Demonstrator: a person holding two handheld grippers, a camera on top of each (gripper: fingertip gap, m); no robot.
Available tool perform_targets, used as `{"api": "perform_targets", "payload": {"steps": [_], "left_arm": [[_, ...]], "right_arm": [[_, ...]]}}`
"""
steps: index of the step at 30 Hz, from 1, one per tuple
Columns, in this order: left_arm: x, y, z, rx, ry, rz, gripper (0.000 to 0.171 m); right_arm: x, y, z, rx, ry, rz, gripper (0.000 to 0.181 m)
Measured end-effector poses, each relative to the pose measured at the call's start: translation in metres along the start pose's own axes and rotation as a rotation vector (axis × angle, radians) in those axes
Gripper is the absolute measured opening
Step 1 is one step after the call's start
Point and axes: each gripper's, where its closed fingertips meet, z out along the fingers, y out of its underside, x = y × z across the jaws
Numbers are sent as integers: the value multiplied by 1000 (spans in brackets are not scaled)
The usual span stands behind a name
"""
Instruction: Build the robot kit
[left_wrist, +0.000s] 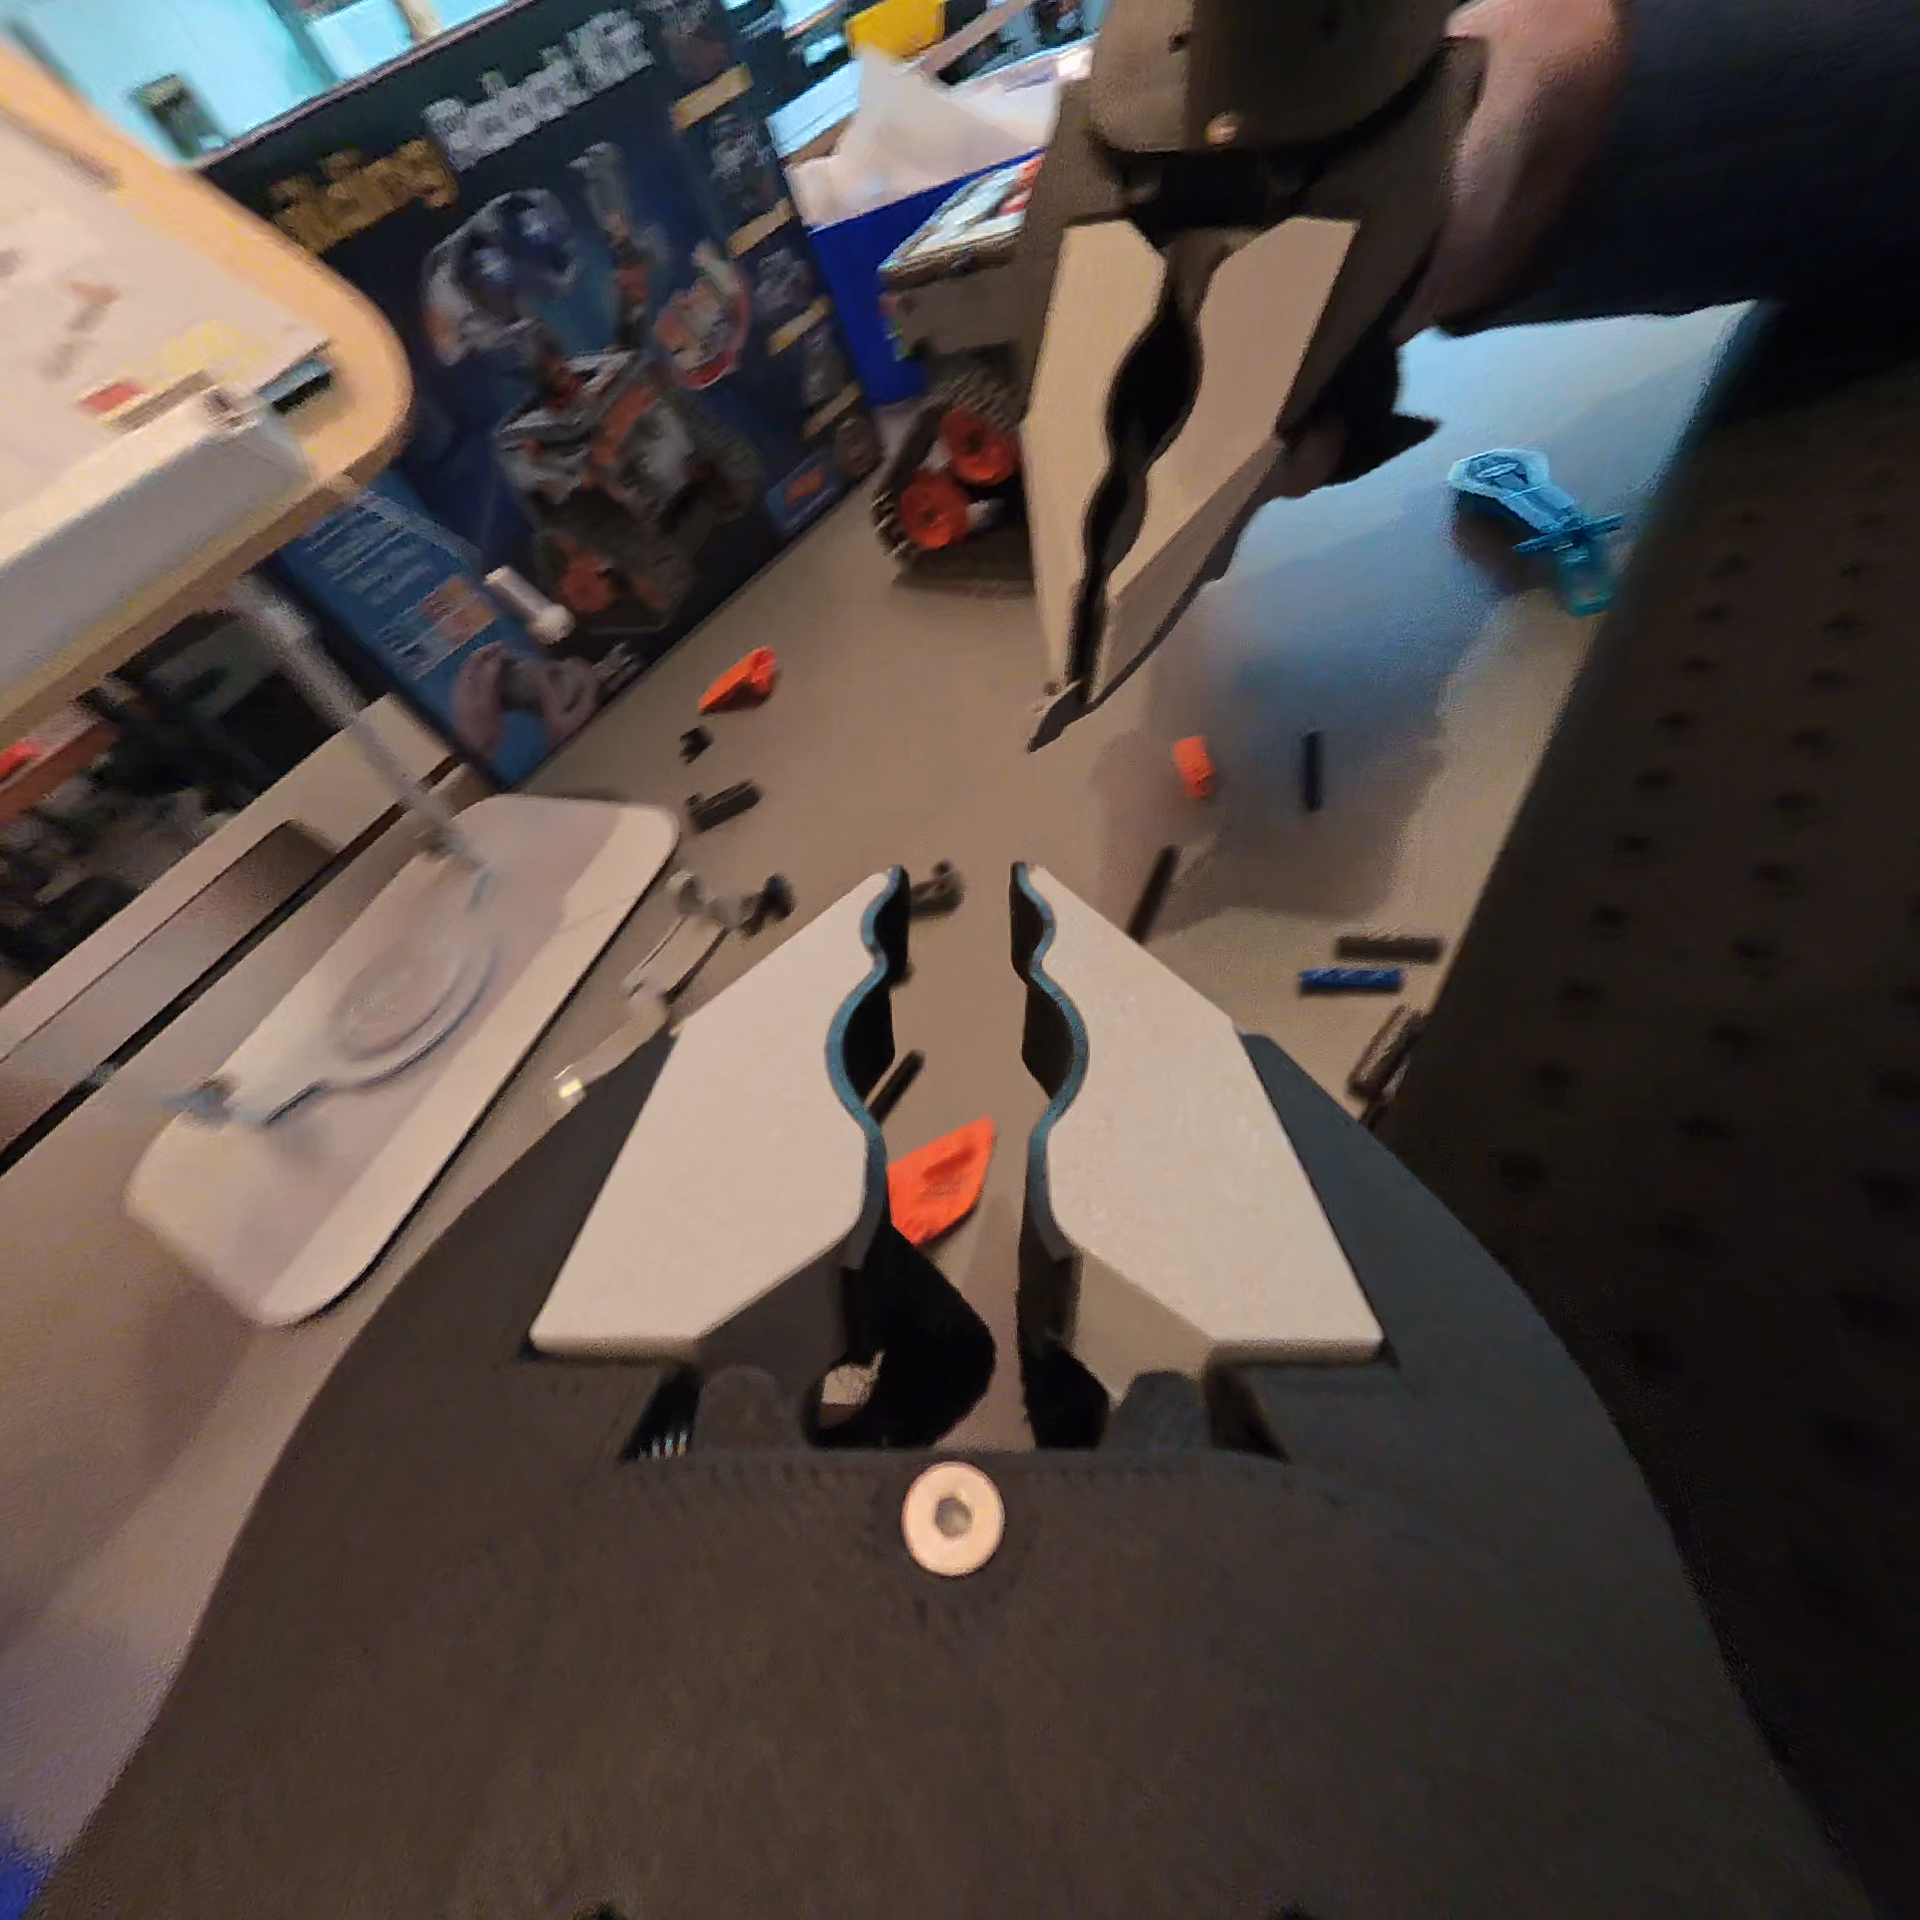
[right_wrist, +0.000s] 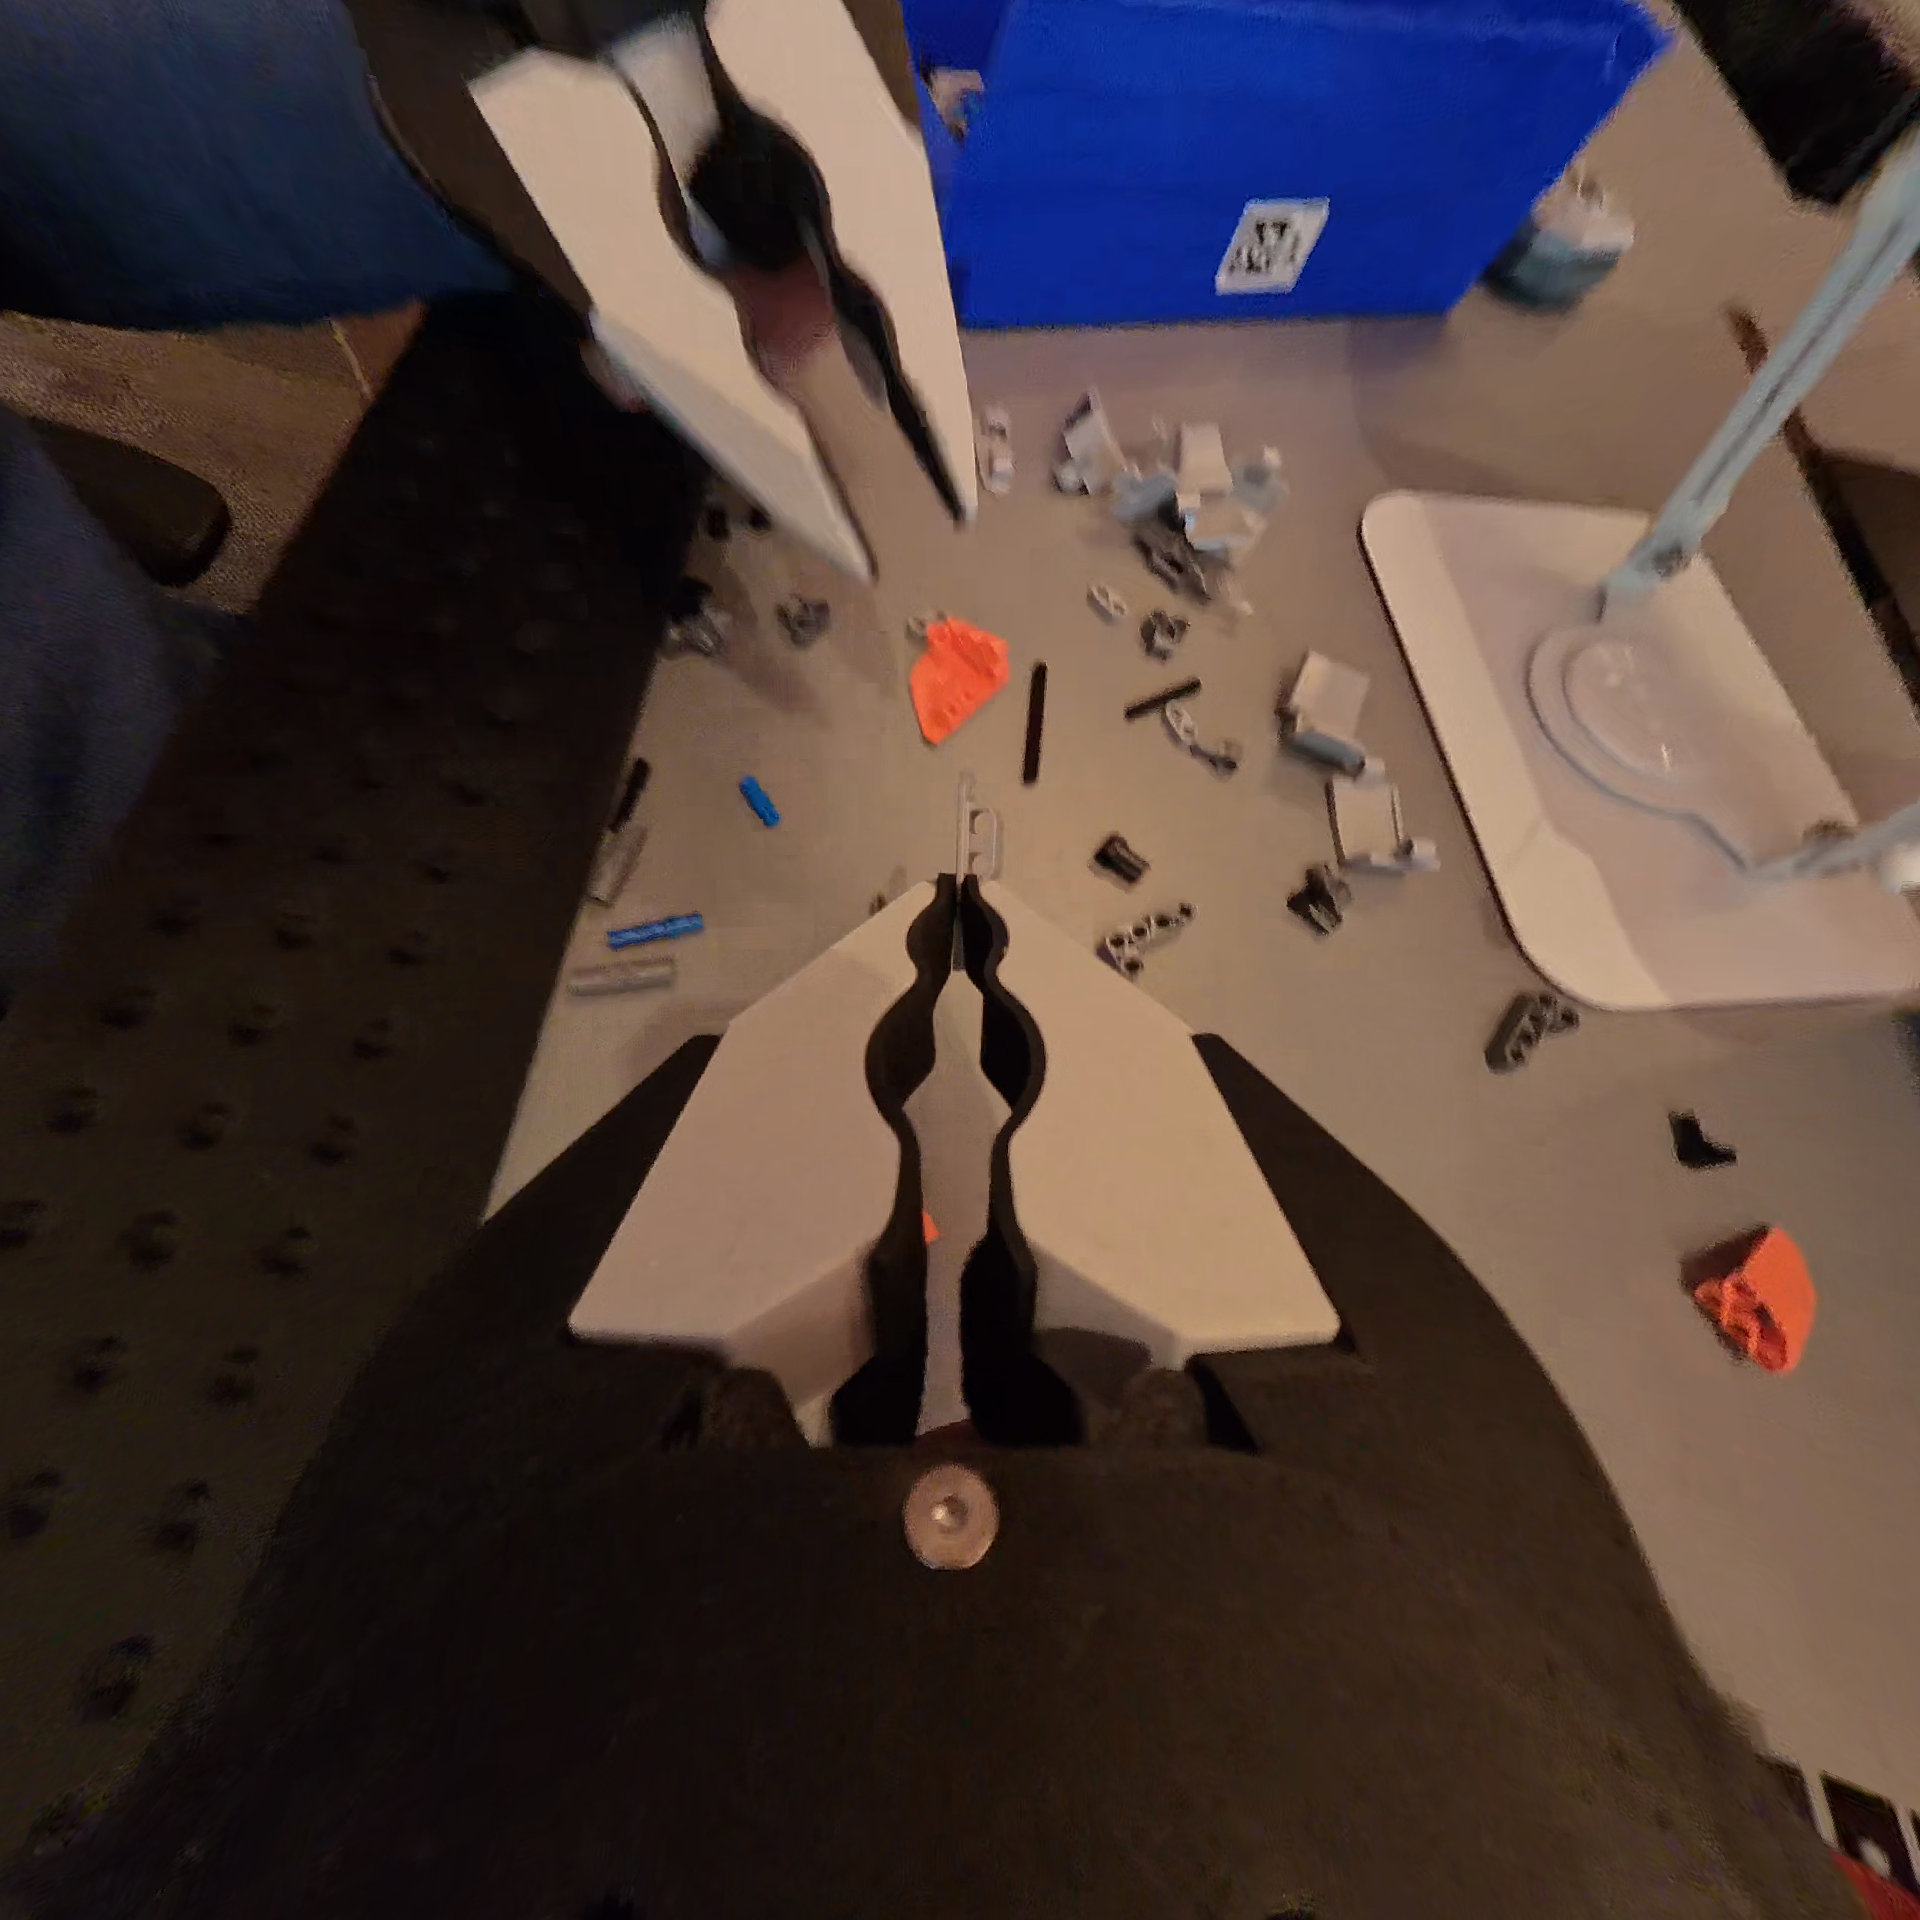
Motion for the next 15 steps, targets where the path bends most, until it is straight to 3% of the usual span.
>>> {"api": "perform_targets", "payload": {"steps": [6,15], "left_arm": [[-45,38,-42,-129,-158,-9,13],[-58,70,-70,-308,-155,31,12]], "right_arm": [[9,41,13,-168,-33,103,0],[6,67,22,-304,-98,200,0]]}}
